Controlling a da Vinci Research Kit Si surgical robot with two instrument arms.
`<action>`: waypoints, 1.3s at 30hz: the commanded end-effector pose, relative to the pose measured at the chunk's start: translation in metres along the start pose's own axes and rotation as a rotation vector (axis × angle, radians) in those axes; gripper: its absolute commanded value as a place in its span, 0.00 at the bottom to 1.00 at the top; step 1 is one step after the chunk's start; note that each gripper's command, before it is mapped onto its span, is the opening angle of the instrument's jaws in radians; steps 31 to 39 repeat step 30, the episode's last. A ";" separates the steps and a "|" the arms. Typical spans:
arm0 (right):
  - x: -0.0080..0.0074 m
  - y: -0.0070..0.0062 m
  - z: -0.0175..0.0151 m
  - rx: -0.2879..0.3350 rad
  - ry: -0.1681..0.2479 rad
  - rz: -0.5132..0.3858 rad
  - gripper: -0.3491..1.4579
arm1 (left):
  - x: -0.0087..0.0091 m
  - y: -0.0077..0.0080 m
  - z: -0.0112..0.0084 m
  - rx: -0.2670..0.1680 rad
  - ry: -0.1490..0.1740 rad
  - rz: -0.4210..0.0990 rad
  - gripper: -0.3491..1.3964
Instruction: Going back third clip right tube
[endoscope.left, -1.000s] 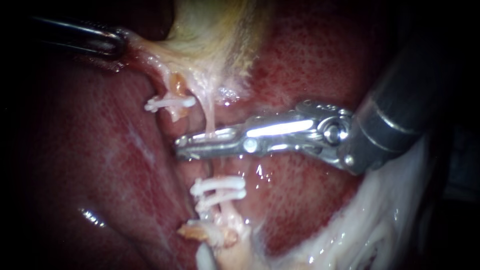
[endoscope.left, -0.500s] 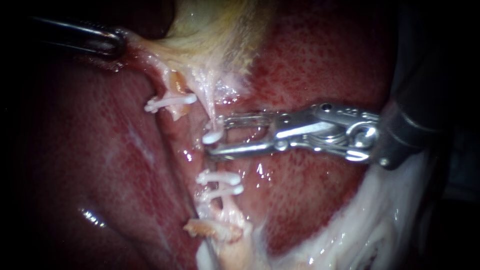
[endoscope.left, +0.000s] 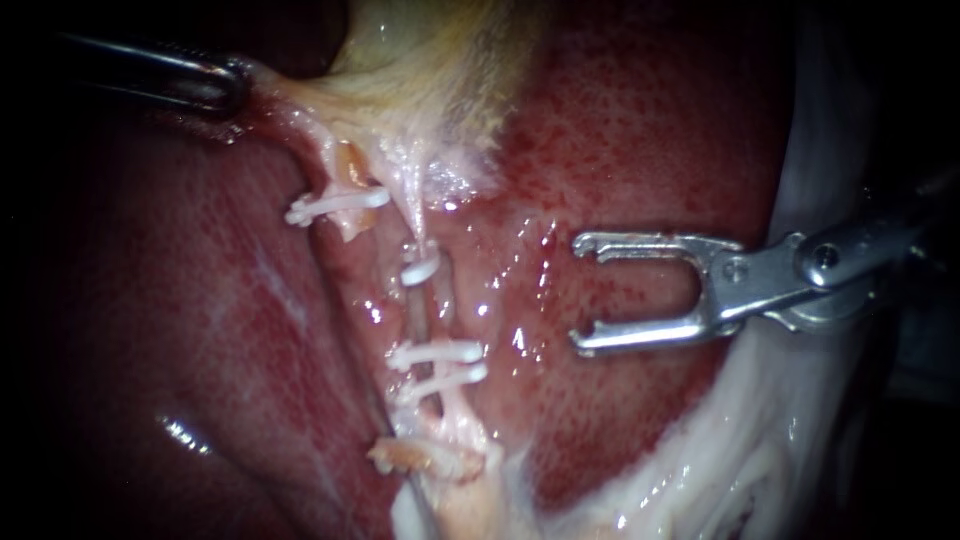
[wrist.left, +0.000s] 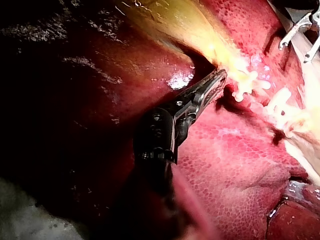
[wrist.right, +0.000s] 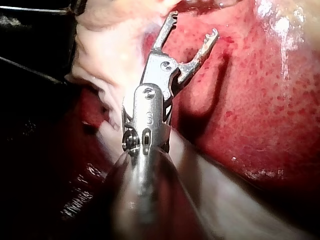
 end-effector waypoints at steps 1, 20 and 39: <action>0.0000 -0.0001 -0.0001 0.004 -0.011 -0.005 0.47 | 0.0000 0.0000 0.0000 0.000 0.000 0.000 0.00; 0.0000 -0.0005 -0.0006 0.047 -0.067 -0.034 0.47 | -0.0042 -0.0032 0.0052 0.004 -0.013 0.024 0.00; 0.0003 -0.0006 0.0001 0.064 -0.075 -0.034 0.47 | -0.0037 -0.0029 0.0046 0.001 -0.014 0.021 0.00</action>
